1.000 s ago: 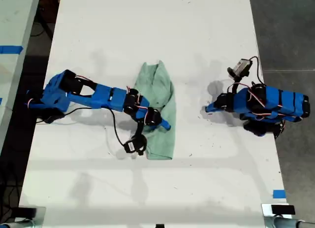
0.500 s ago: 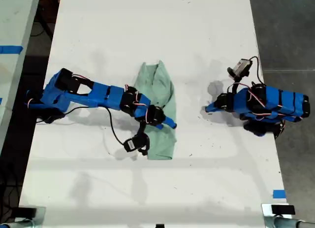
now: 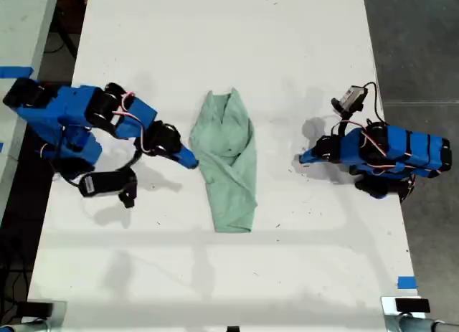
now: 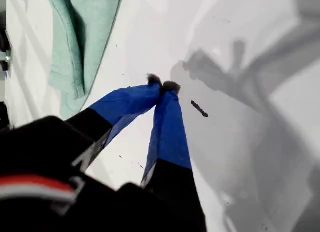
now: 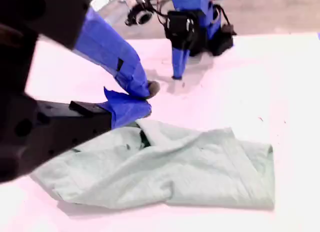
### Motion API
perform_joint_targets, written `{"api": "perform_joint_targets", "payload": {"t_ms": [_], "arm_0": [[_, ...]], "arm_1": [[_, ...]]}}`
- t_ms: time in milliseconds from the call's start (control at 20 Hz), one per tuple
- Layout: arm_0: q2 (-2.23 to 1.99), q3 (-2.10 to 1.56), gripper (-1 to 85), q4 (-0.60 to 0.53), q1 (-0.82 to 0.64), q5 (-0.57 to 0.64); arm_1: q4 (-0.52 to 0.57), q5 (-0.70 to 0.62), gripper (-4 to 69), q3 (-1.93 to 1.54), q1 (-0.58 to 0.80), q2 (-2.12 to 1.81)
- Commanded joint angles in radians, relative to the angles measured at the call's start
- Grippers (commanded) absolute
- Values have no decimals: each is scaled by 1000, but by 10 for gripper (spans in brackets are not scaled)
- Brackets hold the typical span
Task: Fold t shirt
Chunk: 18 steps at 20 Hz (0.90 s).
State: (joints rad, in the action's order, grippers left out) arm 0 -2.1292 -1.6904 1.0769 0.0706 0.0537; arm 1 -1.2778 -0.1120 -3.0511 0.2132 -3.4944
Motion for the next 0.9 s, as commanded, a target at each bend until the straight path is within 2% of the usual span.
{"api": "perform_joint_targets", "payload": {"t_ms": [0, 50, 100, 150, 250, 300, 400, 500, 550, 700, 850], "arm_0": [[-925, -864, -1, -270, -135, 35], [-1220, -1095, -1, -272, -189, 54], [-1453, -1275, -1, -215, -216, 58], [-1459, -1355, -1, -196, -219, 51], [-1428, -1474, -1, -270, -204, 58], [-1480, -1517, -1, -230, -224, 54], [-1471, -1520, -1, -129, -272, -35], [-1473, -1522, -1, -124, -252, -137], [-1473, -1517, -1, -107, -249, -147], [-1474, -1516, 17, -20, -265, -54], [-1474, -1519, 54, -20, -258, -58]], "arm_1": [[0, 0, 15, -49, -3, -15], [0, 0, 15, -49, -2, -15], [0, 0, 15, -49, 0, -15], [0, 2, 15, -51, 2, -15], [0, 8, 15, -51, -2, -15], [-2, 9, 15, -51, -2, -15], [-3, 11, 15, -51, -2, -15], [-3, 11, 15, -52, -2, -15], [-3, 12, 15, -52, -2, -15], [-5, 12, 15, -52, -2, -15], [-5, 11, 15, -52, -2, -15]]}}
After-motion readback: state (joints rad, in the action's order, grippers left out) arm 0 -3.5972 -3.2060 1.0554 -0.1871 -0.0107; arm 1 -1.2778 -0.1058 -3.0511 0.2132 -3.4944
